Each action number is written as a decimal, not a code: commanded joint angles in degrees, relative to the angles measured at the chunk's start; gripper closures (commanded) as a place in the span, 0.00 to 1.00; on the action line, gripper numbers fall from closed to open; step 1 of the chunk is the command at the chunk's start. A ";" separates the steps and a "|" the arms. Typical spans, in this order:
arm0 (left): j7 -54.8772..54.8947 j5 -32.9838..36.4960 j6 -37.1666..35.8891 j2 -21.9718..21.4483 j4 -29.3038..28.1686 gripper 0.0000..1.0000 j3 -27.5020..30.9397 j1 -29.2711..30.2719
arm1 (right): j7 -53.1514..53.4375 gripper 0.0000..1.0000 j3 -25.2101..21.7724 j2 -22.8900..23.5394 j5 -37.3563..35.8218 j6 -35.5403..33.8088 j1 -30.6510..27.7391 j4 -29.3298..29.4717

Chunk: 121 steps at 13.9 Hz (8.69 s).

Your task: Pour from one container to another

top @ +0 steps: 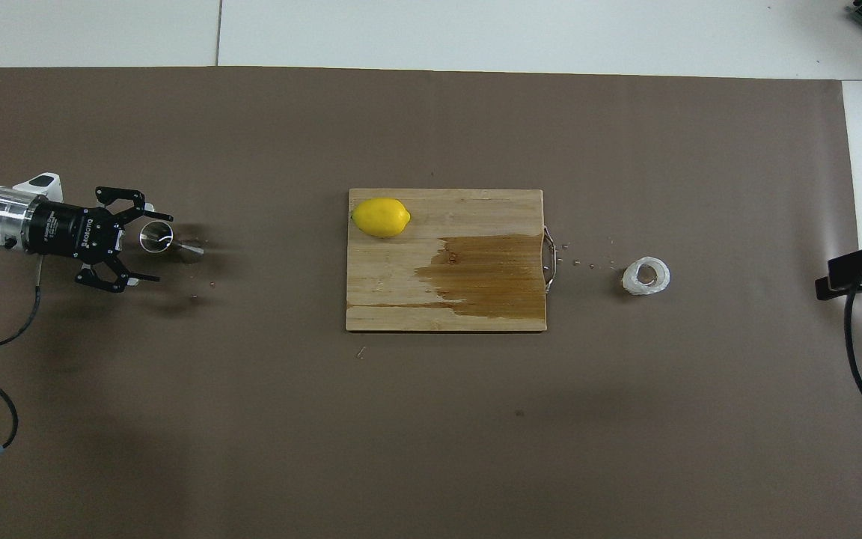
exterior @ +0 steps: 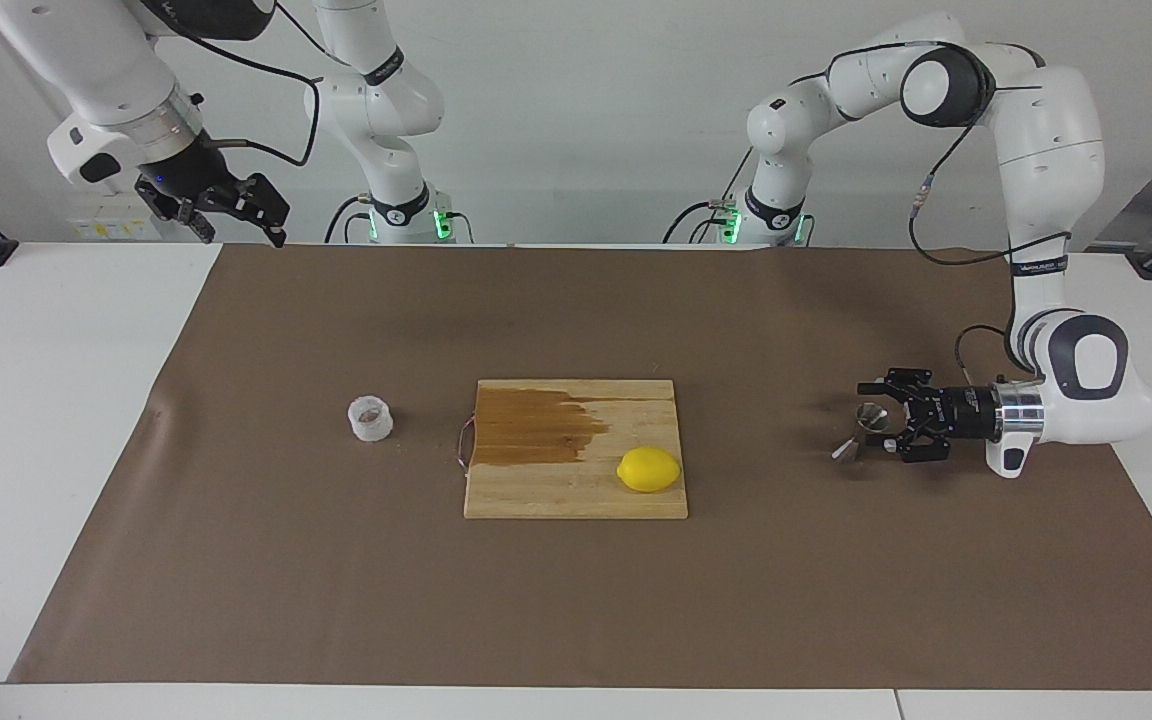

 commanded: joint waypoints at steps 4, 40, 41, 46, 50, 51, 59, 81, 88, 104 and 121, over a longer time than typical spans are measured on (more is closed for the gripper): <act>-4.07 -1.49 1.18 0.73 0.06 0.00 -1.22 1.14 | -0.40 0.00 -0.19 0.23 -0.28 0.12 0.07 0.26; -3.90 -4.38 1.19 0.82 -0.21 1.00 -3.77 1.15 | -0.49 0.00 -0.19 0.23 -0.20 0.12 0.07 0.26; -3.99 -5.08 1.27 0.82 -0.21 1.00 -4.47 0.79 | -0.40 0.00 -0.19 0.14 -0.28 0.12 0.07 0.26; -7.42 -7.28 2.32 -0.14 -0.30 1.00 -7.90 -2.89 | -0.49 0.00 -0.19 0.23 -0.28 0.12 0.07 0.26; -13.66 -10.88 4.96 -2.24 -0.99 1.00 -9.75 -7.02 | -0.40 0.00 -0.19 0.23 -0.28 0.12 0.07 0.26; -13.92 -12.46 6.01 -3.39 -1.87 1.00 -9.66 -8.16 | -0.40 0.00 -0.19 0.23 -0.28 0.12 0.07 0.26; -13.48 -25.63 23.75 -14.28 -14.95 1.00 -9.66 -17.74 | -0.49 0.00 -0.19 0.23 -0.28 0.12 0.07 0.26; 7.86 -77.32 60.77 -18.60 -23.67 1.00 -8.96 -43.59 | -0.40 0.00 -0.19 0.23 -0.28 0.12 0.07 0.26; 10.25 -81.03 61.30 -18.87 -23.94 1.00 -3.86 -49.92 | -0.40 0.00 -0.19 0.23 -0.28 0.12 0.07 0.26; 19.72 -80.94 60.60 -17.64 -24.55 0.02 -2.72 -50.45 | -0.40 0.00 -0.19 0.14 -0.28 0.12 0.07 0.26; 11.65 -63.02 60.60 -27.73 -25.25 0.00 -2.98 -47.11 | -16.52 0.00 -0.11 -2.57 0.42 5.38 -0.28 -6.13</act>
